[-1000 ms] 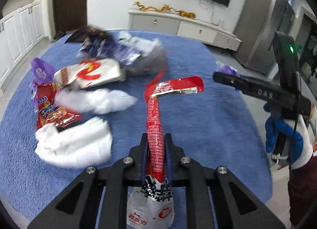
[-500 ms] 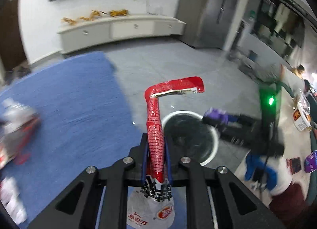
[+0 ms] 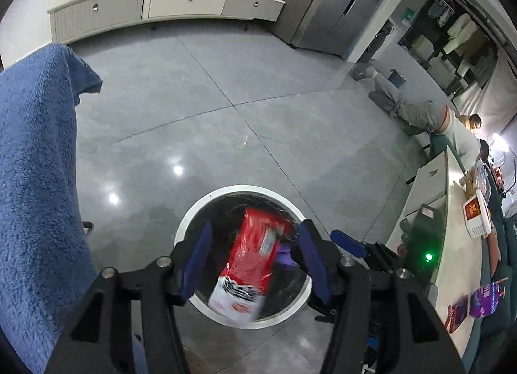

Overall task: Collect trash
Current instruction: 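Carry the red wrapper to the bin and open the left gripper, then grasp the clear plastic bag on the rug with the right gripper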

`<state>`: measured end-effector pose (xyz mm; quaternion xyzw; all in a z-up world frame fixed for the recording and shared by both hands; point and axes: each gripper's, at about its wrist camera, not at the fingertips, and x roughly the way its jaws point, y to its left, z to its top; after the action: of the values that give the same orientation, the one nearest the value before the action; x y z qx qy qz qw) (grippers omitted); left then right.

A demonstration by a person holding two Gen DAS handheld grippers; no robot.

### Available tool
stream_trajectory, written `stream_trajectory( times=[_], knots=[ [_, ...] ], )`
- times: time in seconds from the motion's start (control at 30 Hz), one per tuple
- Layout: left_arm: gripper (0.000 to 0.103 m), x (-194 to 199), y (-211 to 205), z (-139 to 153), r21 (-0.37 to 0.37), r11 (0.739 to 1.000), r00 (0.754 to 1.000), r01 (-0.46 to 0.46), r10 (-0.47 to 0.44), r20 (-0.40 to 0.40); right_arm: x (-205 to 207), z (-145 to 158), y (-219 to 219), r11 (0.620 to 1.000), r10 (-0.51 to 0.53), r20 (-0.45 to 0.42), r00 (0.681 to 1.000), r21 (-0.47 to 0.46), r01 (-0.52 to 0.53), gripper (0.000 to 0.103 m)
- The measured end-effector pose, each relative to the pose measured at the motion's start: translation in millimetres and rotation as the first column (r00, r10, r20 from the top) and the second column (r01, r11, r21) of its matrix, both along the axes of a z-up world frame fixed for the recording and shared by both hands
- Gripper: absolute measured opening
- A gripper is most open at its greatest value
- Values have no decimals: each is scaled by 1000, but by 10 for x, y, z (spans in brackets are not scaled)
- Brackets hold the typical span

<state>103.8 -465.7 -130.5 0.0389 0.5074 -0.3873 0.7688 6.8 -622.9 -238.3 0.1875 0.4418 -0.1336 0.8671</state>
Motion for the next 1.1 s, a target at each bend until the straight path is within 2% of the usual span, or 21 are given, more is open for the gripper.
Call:
stream_trajectory(
  times=[0.17,0.33,0.53,0.7,0.77,0.83,0.9,0.93,0.97,1.03,1.07,1.1],
  knots=[
    [54,-88,254,144,-19,1000,999,-6,7,46,-108,72,-87,999,-31,10,999,-24,32,78],
    [54,-245,642,442,-35,998,990,-48,52,133,-176,361,41,998,-35,64,997,-57,38,78],
    [55,-498,1420,874,-57,991,957,-122,132,257,-175,994,582,994,69,174,982,-98,-52,78],
    [58,-678,2364,1075,-68,970,913,-235,244,327,-109,1471,1270,974,222,267,938,-93,-204,78],
    [58,-771,2871,1080,-63,948,879,-312,313,360,-40,1597,1629,952,305,290,907,-81,-294,78],
    [58,-836,3359,1043,-58,919,849,-391,384,362,52,1667,2060,911,407,301,862,-61,-408,78],
    [58,-885,3861,970,-36,879,815,-475,455,358,133,1690,2422,866,492,293,820,-64,-496,77],
    [58,-919,4166,915,-14,850,788,-527,496,365,177,1689,2631,836,537,290,792,-59,-546,73],
    [58,-930,4371,854,-2,829,773,-559,523,360,244,1676,2904,794,592,285,754,-45,-606,72],
    [58,-937,4828,697,17,782,749,-623,591,298,317,1647,3233,745,651,270,709,-46,-666,70],
    [58,-931,5000,622,27,760,736,-649,618,275,379,1625,3486,706,693,257,673,-53,-707,70],
    [58,-909,5109,577,32,747,727,-664,634,264,403,1602,3606,688,711,252,657,-53,-724,70]
  ],
)
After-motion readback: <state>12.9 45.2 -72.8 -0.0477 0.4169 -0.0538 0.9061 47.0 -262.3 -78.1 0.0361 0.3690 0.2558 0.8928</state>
